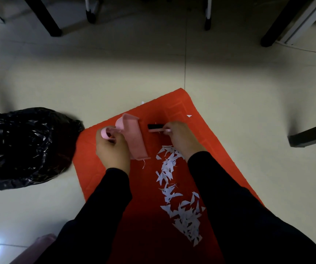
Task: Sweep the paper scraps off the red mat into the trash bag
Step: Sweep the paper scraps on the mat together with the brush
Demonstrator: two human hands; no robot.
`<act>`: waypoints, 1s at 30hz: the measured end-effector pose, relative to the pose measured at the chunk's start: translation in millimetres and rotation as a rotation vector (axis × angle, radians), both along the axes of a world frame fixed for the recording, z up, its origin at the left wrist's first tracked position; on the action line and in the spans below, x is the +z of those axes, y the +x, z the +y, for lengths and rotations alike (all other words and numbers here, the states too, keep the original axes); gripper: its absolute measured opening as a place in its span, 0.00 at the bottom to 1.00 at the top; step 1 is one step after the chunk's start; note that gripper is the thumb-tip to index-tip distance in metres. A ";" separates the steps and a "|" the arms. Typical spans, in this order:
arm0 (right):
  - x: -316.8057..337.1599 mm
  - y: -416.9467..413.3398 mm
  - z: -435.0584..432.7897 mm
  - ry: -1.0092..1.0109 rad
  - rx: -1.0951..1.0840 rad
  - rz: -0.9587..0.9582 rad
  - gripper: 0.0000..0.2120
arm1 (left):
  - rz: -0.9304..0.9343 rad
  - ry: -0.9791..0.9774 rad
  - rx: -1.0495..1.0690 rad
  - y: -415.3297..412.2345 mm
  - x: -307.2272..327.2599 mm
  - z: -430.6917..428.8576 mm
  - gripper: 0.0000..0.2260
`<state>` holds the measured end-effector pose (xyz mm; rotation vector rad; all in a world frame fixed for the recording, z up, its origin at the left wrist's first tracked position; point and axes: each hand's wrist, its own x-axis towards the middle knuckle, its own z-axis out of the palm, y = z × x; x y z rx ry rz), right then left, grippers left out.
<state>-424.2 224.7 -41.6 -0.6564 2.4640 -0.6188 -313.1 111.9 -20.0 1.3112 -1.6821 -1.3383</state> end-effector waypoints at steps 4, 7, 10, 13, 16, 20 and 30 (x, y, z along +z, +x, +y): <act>8.8 -4.0 5.8 0.066 0.021 -0.054 0.11 | 0.001 0.014 0.008 -2.7 -1.0 3.0 0.04; 25.0 -16.1 8.5 -0.020 -0.051 -0.020 0.13 | -0.004 0.007 -0.006 -6.5 0.5 5.5 0.04; 20.2 -23.4 5.5 -0.086 -0.084 0.079 0.12 | 0.003 0.001 -0.011 -11.3 1.0 4.9 0.04; 4.0 -23.1 5.0 -0.044 -0.027 0.070 0.11 | 0.005 -0.010 -0.027 -15.0 -1.0 3.8 0.04; -3.7 -19.5 8.3 0.028 0.026 -0.014 0.09 | -0.001 -0.005 -0.039 -18.1 -4.7 2.3 0.04; 17.1 -28.0 16.1 0.021 0.010 -0.054 0.08 | -0.010 0.009 -0.046 -26.8 -6.1 6.3 0.04; 27.8 -50.5 58.0 -0.188 -0.408 0.124 0.14 | 0.017 0.045 -0.103 -53.4 -6.7 28.4 0.05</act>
